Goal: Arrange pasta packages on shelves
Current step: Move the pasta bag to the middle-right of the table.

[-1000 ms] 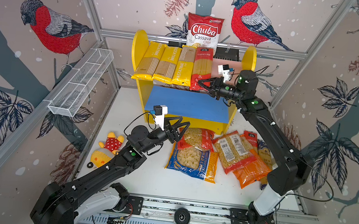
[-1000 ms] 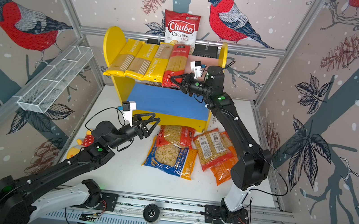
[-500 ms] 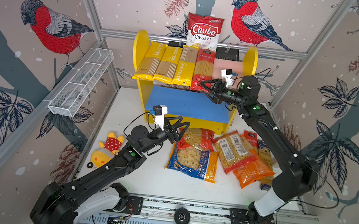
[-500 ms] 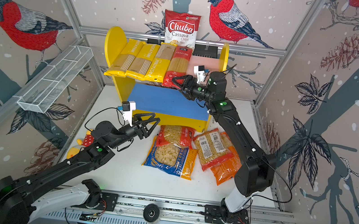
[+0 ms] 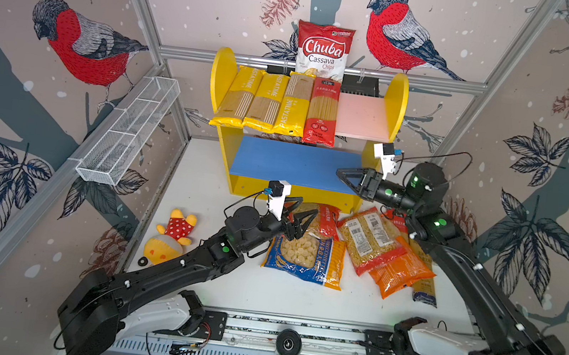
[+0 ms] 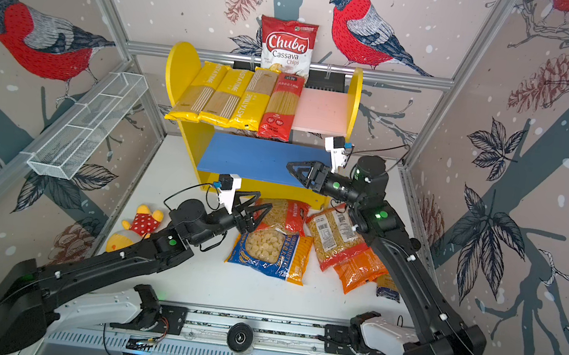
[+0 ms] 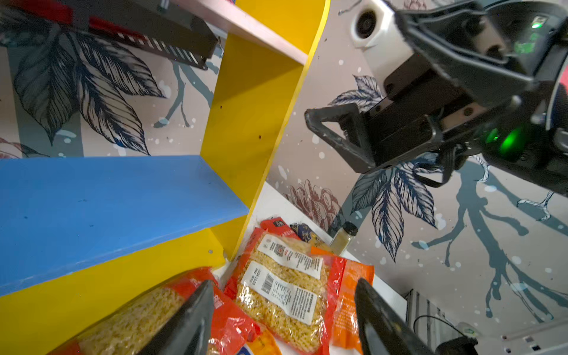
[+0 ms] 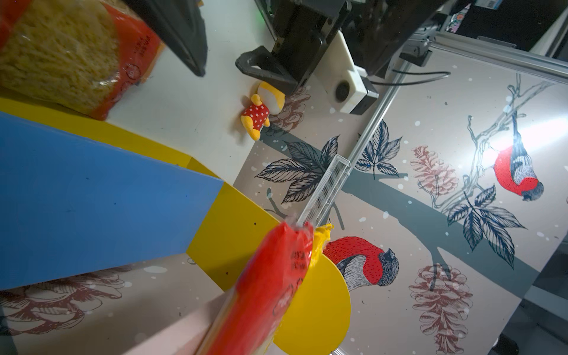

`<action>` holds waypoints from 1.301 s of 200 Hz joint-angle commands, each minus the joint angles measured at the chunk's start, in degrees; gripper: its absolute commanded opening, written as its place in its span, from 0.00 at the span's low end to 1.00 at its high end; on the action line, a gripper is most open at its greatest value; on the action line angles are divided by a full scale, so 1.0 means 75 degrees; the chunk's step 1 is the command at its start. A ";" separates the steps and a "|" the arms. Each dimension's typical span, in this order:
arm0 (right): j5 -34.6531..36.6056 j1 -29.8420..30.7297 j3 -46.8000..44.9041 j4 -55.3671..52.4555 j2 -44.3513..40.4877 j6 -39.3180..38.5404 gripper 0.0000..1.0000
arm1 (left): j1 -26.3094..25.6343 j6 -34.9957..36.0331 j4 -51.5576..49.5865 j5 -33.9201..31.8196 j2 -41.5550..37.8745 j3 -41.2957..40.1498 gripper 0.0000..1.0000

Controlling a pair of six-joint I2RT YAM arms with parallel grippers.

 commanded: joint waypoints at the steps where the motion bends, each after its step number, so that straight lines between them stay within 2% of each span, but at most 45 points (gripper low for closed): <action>1: 0.0559 -0.0200 -0.0870 -0.0867 -0.0365 -0.0777 0.79 | -0.0173 0.0288 0.0230 -0.0303 0.0272 -0.0070 0.71; 26: 0.1585 -0.1050 -0.2091 -0.1530 -0.0834 -0.0858 0.77 | -0.0494 0.0447 0.0145 -0.0522 0.0730 -0.0085 0.71; 48: 0.1894 -0.2420 -0.2797 -0.1638 -0.0759 -0.1067 0.75 | -0.0797 0.0614 0.0177 -0.0679 0.1273 0.0045 0.71; 63: 0.2491 -0.3160 -0.2948 -0.1568 -0.0476 -0.1168 0.75 | -0.0991 0.0780 -0.0051 -0.0836 0.1703 0.0320 0.71; 98: 0.5028 -0.3289 -0.2360 -0.1703 0.0372 -0.1494 0.79 | -0.1166 0.0931 -0.0253 -0.0912 0.2260 0.0739 0.70; 125: 0.6066 -0.3365 -0.1877 -0.1874 0.1474 -0.1729 0.84 | -0.1178 0.0844 -0.0169 -0.0812 0.2445 0.0782 0.70; 135: 0.6177 -0.3362 -0.1841 -0.1725 0.1709 -0.1771 0.88 | -0.1178 0.0800 -0.0149 -0.0770 0.2473 0.0778 0.70; 141: 0.6191 -0.3362 -0.1832 -0.1614 0.1842 -0.1778 0.95 | -0.1178 0.0762 -0.0121 -0.0760 0.2491 0.0771 0.70; 155: 0.5991 -0.3356 -0.1726 -0.1562 0.2226 -0.1818 0.97 | -0.1179 0.0713 -0.0066 -0.0734 0.2509 0.0770 0.70; 179: 0.5337 -0.3205 -0.1874 -0.1510 0.2437 -0.1734 0.95 | -0.1178 0.0689 -0.0055 -0.0732 0.2458 0.0759 0.70; 206: 0.4877 -0.2623 -0.2399 -0.1541 0.2218 -0.1429 0.93 | -0.1179 0.0675 0.0092 -0.0808 0.2369 0.0643 0.70; 236: 0.4592 -0.1564 -0.3035 -0.1393 0.1820 -0.0678 0.92 | -0.1178 0.0685 0.0191 -0.0792 0.2401 0.0653 0.70; 260: 0.4440 -0.0799 -0.3090 -0.1080 0.1757 -0.0065 0.91 | -0.1178 0.0676 0.0279 -0.0742 0.2472 0.0666 0.70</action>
